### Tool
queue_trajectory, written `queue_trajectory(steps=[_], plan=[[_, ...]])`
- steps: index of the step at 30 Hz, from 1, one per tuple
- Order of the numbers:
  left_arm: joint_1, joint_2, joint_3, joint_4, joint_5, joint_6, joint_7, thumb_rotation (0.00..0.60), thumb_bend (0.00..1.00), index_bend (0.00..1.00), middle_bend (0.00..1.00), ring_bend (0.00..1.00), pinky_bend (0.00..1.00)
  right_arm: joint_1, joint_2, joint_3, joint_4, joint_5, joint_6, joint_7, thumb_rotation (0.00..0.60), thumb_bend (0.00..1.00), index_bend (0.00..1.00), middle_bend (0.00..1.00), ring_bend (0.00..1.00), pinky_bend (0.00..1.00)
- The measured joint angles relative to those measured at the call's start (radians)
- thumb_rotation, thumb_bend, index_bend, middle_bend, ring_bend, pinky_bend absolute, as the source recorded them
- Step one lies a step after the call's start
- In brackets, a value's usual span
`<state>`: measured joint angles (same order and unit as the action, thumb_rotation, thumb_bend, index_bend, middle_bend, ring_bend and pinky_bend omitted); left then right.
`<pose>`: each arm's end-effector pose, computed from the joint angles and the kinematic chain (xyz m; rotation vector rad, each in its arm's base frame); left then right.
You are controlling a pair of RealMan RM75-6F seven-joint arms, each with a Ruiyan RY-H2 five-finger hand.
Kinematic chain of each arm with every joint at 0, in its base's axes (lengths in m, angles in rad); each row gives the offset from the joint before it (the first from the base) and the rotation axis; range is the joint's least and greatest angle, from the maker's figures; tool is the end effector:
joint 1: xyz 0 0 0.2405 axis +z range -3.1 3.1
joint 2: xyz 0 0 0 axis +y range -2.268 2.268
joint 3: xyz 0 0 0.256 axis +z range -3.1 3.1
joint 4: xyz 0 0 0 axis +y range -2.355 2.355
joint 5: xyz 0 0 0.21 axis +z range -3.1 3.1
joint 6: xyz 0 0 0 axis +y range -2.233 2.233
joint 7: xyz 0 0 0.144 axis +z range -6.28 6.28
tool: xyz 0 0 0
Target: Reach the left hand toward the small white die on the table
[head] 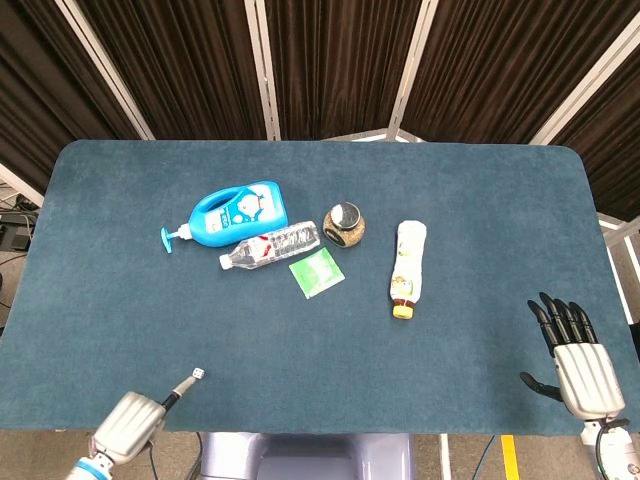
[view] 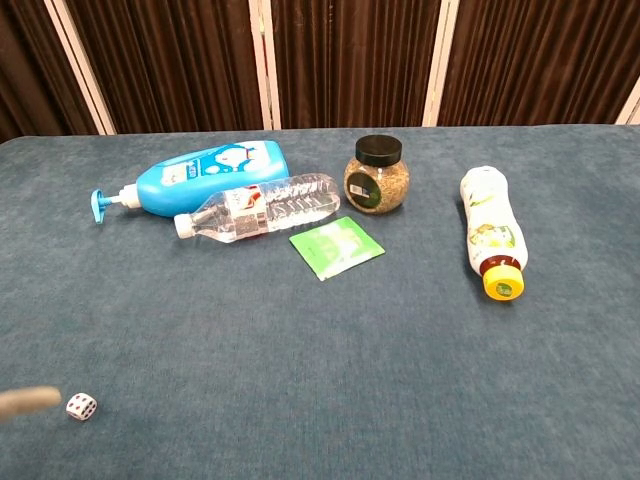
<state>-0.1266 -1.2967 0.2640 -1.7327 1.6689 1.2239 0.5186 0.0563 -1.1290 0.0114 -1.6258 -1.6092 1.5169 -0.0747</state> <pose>-0.2592 0.0975 0.0256 -2.0556 -0.8992 -0.5885 -0.2990 -0.1632 0.1477 1.4818 -0.8407 0.9012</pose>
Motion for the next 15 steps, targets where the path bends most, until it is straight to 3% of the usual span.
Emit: queue_trajectory(steps=[2, 3, 9, 15], plan=[[0.013, 0.002, -0.006, 0.008, 0.025, 0.057, -0.013, 0.600, 0.56, 0.00, 0.00, 0.02, 0.05, 0.000, 0.000, 0.000, -0.001, -0.001, 0.001, 0.001, 0.600, 0.01, 0.00, 0.00, 0.00, 0.00], [0.023, 0.003, -0.012, 0.015, 0.040, 0.099, -0.022, 0.600, 0.54, 0.00, 0.00, 0.00, 0.02, 0.000, 0.001, 0.001, -0.001, -0.001, 0.002, 0.002, 0.600, 0.01, 0.00, 0.00, 0.00, 0.00], [0.074, 0.013, -0.059, 0.062, 0.099, 0.315, -0.126, 0.600, 0.39, 0.00, 0.00, 0.00, 0.00, 0.004, -0.002, 0.002, -0.005, -0.002, -0.003, -0.007, 0.600, 0.01, 0.00, 0.00, 0.00, 0.00], [0.110, 0.021, -0.141, 0.128, 0.092, 0.454, -0.237, 0.600, 0.36, 0.00, 0.00, 0.00, 0.00, 0.004, -0.009, -0.001, -0.001, -0.007, -0.004, -0.017, 0.600, 0.01, 0.00, 0.00, 0.00, 0.00]])
